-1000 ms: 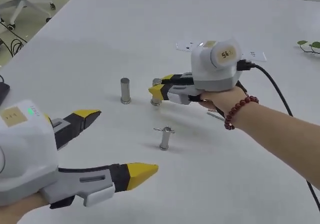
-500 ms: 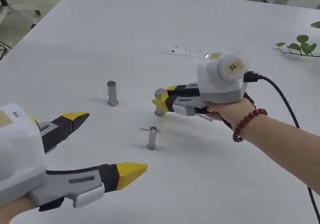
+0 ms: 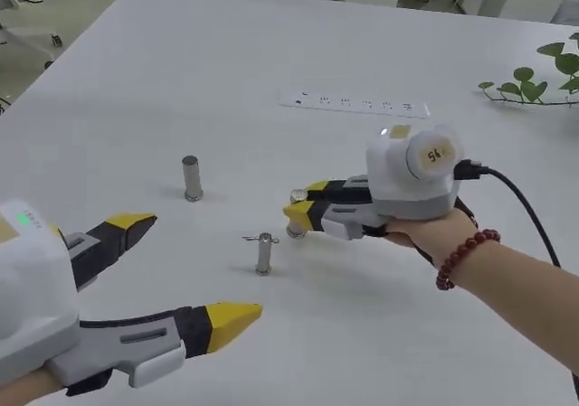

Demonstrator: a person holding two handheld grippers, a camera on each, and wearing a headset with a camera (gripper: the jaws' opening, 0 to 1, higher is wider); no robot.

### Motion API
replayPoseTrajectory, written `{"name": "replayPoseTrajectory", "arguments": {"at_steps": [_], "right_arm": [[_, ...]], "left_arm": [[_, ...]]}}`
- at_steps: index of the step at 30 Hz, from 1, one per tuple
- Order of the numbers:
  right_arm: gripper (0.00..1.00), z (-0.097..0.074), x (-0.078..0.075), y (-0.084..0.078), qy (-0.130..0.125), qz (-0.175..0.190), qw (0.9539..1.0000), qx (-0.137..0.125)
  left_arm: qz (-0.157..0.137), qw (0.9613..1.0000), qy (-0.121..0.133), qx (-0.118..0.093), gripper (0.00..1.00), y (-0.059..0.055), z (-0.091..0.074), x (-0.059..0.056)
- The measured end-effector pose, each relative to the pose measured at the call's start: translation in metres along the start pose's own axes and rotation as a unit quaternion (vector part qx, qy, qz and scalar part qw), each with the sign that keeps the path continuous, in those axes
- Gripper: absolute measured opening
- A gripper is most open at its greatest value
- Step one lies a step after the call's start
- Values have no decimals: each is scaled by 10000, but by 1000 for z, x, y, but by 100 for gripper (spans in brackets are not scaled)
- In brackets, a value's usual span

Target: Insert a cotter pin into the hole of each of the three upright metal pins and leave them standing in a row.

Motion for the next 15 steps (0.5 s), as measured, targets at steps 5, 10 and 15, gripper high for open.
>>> {"name": "replayPoseTrajectory", "arguments": {"at_steps": [5, 10, 15], "right_arm": [[13, -6, 3, -7, -44, 106, 9999, -49], [13, -10, 9, -13, -88, 132, 9999, -11], [13, -15, 13, -17, -136, 153, 9998, -13]], "left_arm": [[14, 10000, -5, -9, 88, 1, -2, -3], [30, 10000, -1, -17, 88, 2, -4, -6], [33, 10000, 16, -54, 88, 4, -6, -7]]}}
Point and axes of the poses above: the centre of the closed fingertips' face, and the gripper's own axes: z roughly forward along the fingers, x roughly to its left, y roughly out of its top, the point moved 5 cm from there along -z, roughly backward along the fingers, and after that the axes turned 10 degrees about y, right-handed, at the moved point
